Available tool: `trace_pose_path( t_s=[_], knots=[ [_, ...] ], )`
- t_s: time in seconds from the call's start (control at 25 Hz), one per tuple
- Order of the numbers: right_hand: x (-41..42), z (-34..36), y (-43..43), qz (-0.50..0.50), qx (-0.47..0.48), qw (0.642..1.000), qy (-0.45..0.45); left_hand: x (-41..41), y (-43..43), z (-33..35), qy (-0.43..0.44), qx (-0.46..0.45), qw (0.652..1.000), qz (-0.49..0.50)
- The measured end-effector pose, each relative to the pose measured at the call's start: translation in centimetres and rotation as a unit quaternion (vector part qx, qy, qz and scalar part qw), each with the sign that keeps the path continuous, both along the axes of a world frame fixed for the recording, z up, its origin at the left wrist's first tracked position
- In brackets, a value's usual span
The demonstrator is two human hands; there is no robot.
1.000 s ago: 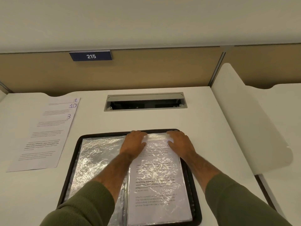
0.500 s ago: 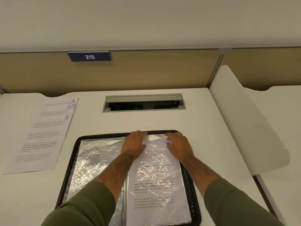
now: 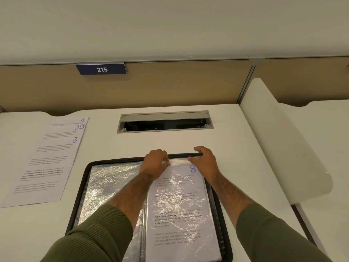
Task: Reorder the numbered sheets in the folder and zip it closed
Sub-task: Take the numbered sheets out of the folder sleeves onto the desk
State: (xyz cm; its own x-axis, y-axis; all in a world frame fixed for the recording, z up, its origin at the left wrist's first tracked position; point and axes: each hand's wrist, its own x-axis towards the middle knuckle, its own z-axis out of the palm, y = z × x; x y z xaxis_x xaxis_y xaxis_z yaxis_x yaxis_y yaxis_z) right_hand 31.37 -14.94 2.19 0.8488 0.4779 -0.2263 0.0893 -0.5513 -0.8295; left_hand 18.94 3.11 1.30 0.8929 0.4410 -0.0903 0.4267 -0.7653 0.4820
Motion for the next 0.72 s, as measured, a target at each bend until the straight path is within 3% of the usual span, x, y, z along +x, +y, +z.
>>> trace_pose_path(
  t_s=[0.16, 0.36, 0.72],
  knots=[
    [0.5, 0.0, -0.2, -0.009, 0.010, 0.997, 0.076, 0.4, 0.7, -0.1, 0.030, -0.086, 0.996, 0.007],
    [0.7, -0.6, -0.5, -0.013, 0.023, 0.994, 0.108, 1.2, 0.8, 0.5, 0.021, -0.151, 0.988, 0.009],
    [0.6, -0.6, -0.7, -0.040, 0.026, 0.987, 0.152, 2.0, 1.0, 0.6, 0.025, -0.118, 0.993, 0.015]
  ],
)
